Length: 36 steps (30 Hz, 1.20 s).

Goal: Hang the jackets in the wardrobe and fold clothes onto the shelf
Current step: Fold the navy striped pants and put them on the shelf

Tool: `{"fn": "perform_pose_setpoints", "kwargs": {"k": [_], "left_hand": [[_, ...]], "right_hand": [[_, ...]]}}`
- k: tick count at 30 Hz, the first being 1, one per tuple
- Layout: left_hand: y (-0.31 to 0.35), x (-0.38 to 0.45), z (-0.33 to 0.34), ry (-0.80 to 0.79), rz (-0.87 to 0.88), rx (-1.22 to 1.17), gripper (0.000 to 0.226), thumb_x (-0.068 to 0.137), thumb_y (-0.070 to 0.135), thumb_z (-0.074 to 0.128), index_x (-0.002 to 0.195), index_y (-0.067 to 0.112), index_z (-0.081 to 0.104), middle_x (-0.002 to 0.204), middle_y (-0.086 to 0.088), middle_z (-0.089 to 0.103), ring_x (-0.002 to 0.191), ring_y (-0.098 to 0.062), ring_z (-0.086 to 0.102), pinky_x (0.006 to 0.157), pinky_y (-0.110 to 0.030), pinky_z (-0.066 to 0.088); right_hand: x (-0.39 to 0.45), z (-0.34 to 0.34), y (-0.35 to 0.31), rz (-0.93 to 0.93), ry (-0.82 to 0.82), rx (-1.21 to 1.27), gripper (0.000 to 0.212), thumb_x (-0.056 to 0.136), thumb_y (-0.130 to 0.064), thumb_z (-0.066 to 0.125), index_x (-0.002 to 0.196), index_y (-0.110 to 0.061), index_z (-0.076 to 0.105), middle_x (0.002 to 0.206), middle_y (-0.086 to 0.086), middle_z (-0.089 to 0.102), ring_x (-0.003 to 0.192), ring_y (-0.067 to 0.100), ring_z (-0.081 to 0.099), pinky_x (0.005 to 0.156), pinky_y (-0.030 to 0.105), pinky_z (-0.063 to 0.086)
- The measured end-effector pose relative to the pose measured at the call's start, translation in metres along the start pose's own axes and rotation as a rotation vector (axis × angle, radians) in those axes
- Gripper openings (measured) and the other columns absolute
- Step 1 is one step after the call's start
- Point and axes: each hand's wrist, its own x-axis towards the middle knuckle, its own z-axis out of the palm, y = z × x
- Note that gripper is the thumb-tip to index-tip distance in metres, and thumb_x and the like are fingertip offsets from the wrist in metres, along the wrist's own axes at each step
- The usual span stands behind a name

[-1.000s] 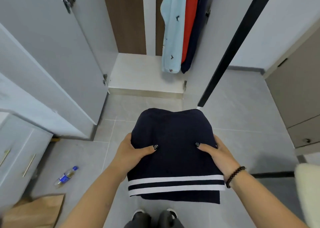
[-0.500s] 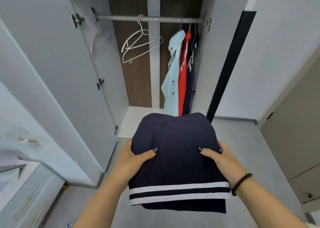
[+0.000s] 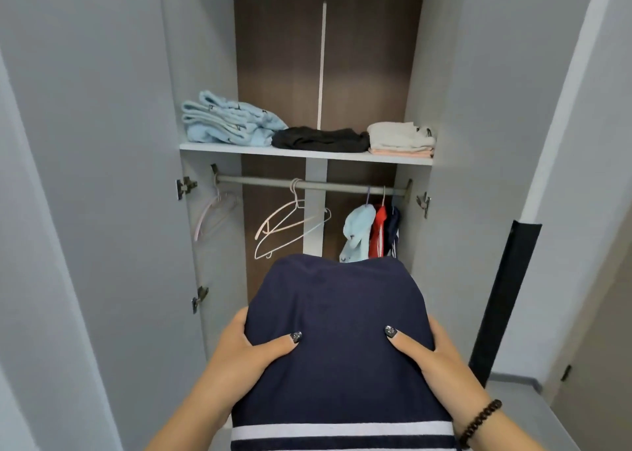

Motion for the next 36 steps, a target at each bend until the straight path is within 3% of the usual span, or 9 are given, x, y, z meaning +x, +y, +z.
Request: {"fn": "perform_pose_setpoints", "kwargs": {"k": [4,13,17,20,24,28,32,34,36], "left_hand": [[0.039,0.075,-0.03,-0.027,0.086,0.004,0.061,0.063,0.026,0.09,0.116,0.031,0.06,0.1,0.017,0.072,0.085,-0.001,0.07,0.07,-0.022,0.054],[0.119,0.209,-0.065,-0.151,0.386,0.074,0.046,0.078,0.032,0.077,0.112,0.051,0.052,0.104,0.036,0.064,0.092,0.009,0.065,0.075,-0.018,0.05],[0.154,0.261,-0.063,-0.325,0.468,0.129,0.062,0.083,0.029,0.075,0.126,0.059,0.042,0.119,0.035,0.059,0.106,0.009,0.06,0.09,-0.025,0.048],[0.182,0.304,-0.057,-0.42,0.475,0.173,0.071,0.083,0.023,0.076,0.136,0.053,0.04,0.124,0.029,0.06,0.112,0.003,0.06,0.095,-0.028,0.049],[0.221,0.37,-0.041,-0.374,0.46,0.121,0.047,0.083,0.021,0.073,0.119,0.048,0.059,0.114,0.017,0.069,0.104,-0.008,0.067,0.086,-0.03,0.052],[0.263,0.443,-0.014,-0.271,0.45,0.116,0.04,0.088,0.016,0.066,0.12,0.039,0.061,0.109,0.011,0.072,0.1,-0.014,0.069,0.086,-0.034,0.054],[0.302,0.512,0.013,-0.214,0.431,0.153,0.031,0.086,0.012,0.064,0.108,0.033,0.069,0.103,0.004,0.075,0.093,-0.017,0.072,0.081,-0.031,0.057],[0.312,0.547,0.027,-0.164,0.457,0.148,0.029,0.086,0.01,0.063,0.105,0.03,0.07,0.097,0.003,0.076,0.084,-0.014,0.073,0.065,-0.023,0.057],[0.312,0.578,0.035,-0.112,0.475,0.157,0.03,0.084,0.007,0.064,0.103,0.03,0.07,0.096,0.004,0.076,0.086,-0.016,0.072,0.065,-0.024,0.055]], "right_hand": [[0.059,0.042,-0.039,-0.087,0.036,0.007,0.093,0.051,-0.044,0.079,0.136,-0.028,0.046,0.122,-0.009,0.062,0.107,0.016,0.062,0.087,0.036,0.054],[0.181,0.096,-0.116,-0.249,0.03,0.059,0.067,0.063,-0.039,0.08,0.125,-0.029,0.056,0.109,-0.01,0.071,0.097,0.016,0.07,0.081,0.036,0.057],[0.237,0.099,-0.158,-0.319,0.036,0.034,0.054,0.07,-0.032,0.079,0.12,-0.027,0.059,0.106,-0.011,0.072,0.093,0.012,0.071,0.074,0.029,0.055],[0.283,0.096,-0.187,-0.346,0.023,0.027,0.049,0.075,-0.029,0.079,0.12,-0.027,0.06,0.108,-0.01,0.072,0.095,0.013,0.07,0.079,0.032,0.055],[0.356,0.087,-0.225,-0.29,-0.032,0.032,0.04,0.081,-0.025,0.074,0.118,-0.016,0.062,0.105,0.002,0.073,0.094,0.024,0.071,0.082,0.038,0.055],[0.429,0.078,-0.268,-0.262,-0.031,0.011,0.037,0.081,-0.027,0.073,0.113,-0.011,0.064,0.102,0.011,0.073,0.093,0.03,0.07,0.09,0.045,0.053],[0.502,0.071,-0.308,-0.22,0.055,-0.073,0.052,0.078,-0.028,0.077,0.12,-0.003,0.06,0.104,0.016,0.071,0.095,0.033,0.068,0.092,0.047,0.053],[0.537,0.069,-0.323,-0.222,0.081,-0.111,0.059,0.079,-0.027,0.076,0.128,-0.001,0.054,0.111,0.016,0.068,0.092,0.031,0.067,0.082,0.043,0.055],[0.565,0.072,-0.33,-0.23,0.115,-0.17,0.063,0.082,-0.024,0.074,0.134,0.0,0.048,0.12,0.016,0.063,0.09,0.029,0.065,0.072,0.036,0.054]]}}
